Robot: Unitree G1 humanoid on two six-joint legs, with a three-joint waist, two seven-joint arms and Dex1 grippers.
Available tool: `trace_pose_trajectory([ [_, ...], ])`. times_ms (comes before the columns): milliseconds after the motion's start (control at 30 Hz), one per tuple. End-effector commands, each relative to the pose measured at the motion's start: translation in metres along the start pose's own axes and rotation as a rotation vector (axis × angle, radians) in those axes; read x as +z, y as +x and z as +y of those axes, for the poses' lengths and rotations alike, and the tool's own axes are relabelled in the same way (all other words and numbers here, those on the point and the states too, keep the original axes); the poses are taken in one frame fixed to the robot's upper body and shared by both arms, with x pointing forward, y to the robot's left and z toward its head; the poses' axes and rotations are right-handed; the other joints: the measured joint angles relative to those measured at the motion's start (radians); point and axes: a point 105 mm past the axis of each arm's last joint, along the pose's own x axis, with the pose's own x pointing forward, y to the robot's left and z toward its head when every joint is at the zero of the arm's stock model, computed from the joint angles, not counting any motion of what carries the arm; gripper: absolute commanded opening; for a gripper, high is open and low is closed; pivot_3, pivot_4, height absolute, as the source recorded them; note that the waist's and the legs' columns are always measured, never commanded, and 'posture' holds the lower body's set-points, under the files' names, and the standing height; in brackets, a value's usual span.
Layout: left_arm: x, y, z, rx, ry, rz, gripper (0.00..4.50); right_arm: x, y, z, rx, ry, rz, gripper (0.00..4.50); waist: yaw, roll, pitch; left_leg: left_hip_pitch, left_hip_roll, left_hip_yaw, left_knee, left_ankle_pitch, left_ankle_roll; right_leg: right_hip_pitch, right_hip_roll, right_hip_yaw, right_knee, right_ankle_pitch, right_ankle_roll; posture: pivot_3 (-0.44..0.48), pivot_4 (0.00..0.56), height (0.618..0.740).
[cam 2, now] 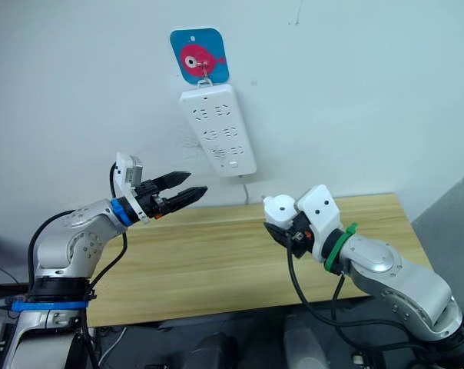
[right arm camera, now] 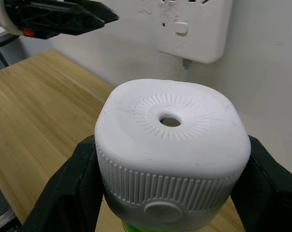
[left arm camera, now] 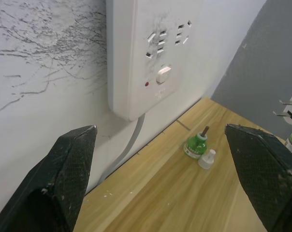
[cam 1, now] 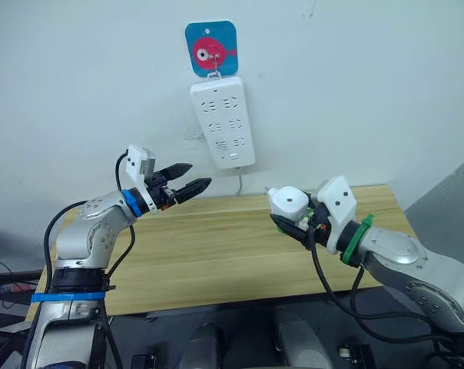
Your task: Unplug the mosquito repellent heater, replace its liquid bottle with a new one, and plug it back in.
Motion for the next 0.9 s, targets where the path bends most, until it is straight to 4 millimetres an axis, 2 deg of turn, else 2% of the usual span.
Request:
trace_pose_trajectory([
  [33, 0.015, 0.016, -0.001, -0.053, 0.059, -0.034, 4.46, 0.021, -0.003, 0.002, 0.007, -0.053, -0.074, 3.08, 0.004, 0.0, 0.0, 0.0, 0.0, 0.0, 0.0, 0.0, 0.0, 0.0, 0.0, 0.0, 0.0, 0.0, 0.0, -0.155, 0.156, 0.74],
  [433, 0.03, 0.055, 0.001, -0.131, 0.118, -0.055, 4.46, 0.024, -0.004, 0.005, 0.015, -0.052, -0.076, 3.08, 0.01, -0.001, -0.001, -0.001, -0.001, -0.003, 0.001, 0.0, 0.0, 0.0, -0.004, -0.006, 0.001, 0.0, 0.0, -0.17, 0.159, 0.74],
  [733, 0.036, 0.068, -0.004, -0.195, 0.143, -0.076, 4.46, 0.024, -0.004, 0.006, 0.011, -0.041, -0.076, 3.08, 0.005, -0.001, -0.001, -0.003, -0.001, -0.006, 0.001, 0.0, 0.0, 0.0, -0.004, -0.009, 0.001, 0.0, 0.0, -0.187, 0.158, 0.74],
  [833, 0.039, 0.07, -0.004, -0.196, 0.149, -0.086, 3.87, 0.024, -0.004, 0.007, 0.014, -0.037, -0.077, 3.08, 0.005, -0.001, -0.001, -0.003, -0.001, -0.007, 0.001, 0.0, 0.0, 0.0, -0.004, -0.01, 0.001, 0.0, 0.0, -0.186, 0.158, 0.74],
  [900, 0.039, 0.072, -0.005, -0.192, 0.16, -0.087, 3.31, 0.024, -0.005, 0.008, 0.018, -0.036, -0.077, 3.08, 0.005, -0.001, -0.001, -0.003, -0.002, -0.007, 0.001, 0.0, 0.0, 0.0, -0.004, -0.01, 0.001, 0.0, 0.0, -0.186, 0.158, 0.74],
])
